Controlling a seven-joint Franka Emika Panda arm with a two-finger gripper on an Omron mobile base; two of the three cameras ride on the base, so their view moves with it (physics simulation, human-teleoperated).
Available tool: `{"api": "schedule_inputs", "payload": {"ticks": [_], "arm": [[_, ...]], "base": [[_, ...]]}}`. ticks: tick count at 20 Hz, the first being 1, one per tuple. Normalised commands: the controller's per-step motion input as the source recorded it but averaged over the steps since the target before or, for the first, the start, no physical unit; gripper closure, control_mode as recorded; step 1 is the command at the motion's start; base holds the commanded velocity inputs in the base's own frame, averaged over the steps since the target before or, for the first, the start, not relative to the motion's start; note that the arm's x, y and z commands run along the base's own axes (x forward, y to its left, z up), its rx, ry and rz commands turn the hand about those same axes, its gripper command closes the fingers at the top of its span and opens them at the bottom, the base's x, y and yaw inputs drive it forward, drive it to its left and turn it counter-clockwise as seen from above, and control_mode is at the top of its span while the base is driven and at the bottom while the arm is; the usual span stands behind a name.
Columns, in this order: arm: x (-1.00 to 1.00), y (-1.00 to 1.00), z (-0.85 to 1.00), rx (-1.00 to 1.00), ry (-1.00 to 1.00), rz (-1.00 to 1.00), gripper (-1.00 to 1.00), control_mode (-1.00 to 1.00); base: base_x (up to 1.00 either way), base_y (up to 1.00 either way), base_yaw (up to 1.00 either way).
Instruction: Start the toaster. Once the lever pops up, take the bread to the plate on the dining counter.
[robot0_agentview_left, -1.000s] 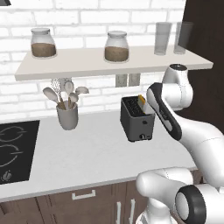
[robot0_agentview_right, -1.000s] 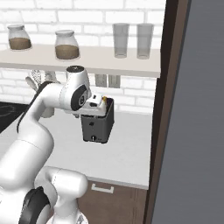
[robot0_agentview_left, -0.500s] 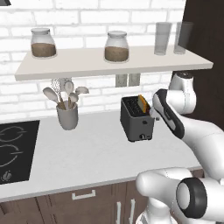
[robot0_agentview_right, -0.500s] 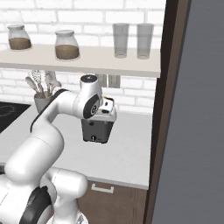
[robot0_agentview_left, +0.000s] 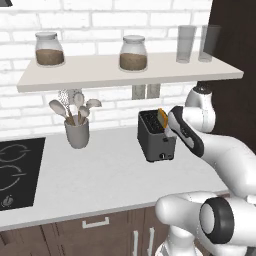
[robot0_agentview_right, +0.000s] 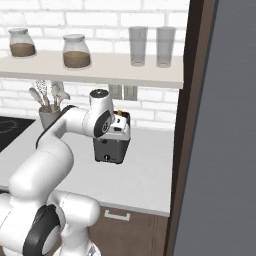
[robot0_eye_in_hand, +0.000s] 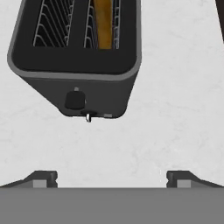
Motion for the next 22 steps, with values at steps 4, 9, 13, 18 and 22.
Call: {"api": "schedule_inputs", "payload": {"ticks": [4,9,13,18,22], "arm": [[0.30,0.38,-0.14,0.00,0.00,0.00,-1.00,-1.00],[0.32,0.14,-0.08,0.00,0.00,0.00,-1.00,-1.00],[0.25,0.00,-0.01,0.00,0.00,0.00,-1.00,-1.00],[0.23,0.00,-0.01,0.00,0.00,0.00,-1.00,-1.00],[0.17,0.00,-0.03,0.00,0.00,0.00,-1.00,-1.00]], "base": [[0.00,0.00,0.00],[0.00,0.00,0.00],[0.00,0.00,0.00],[0.00,0.00,0.00],[0.00,0.00,0.00]]}}
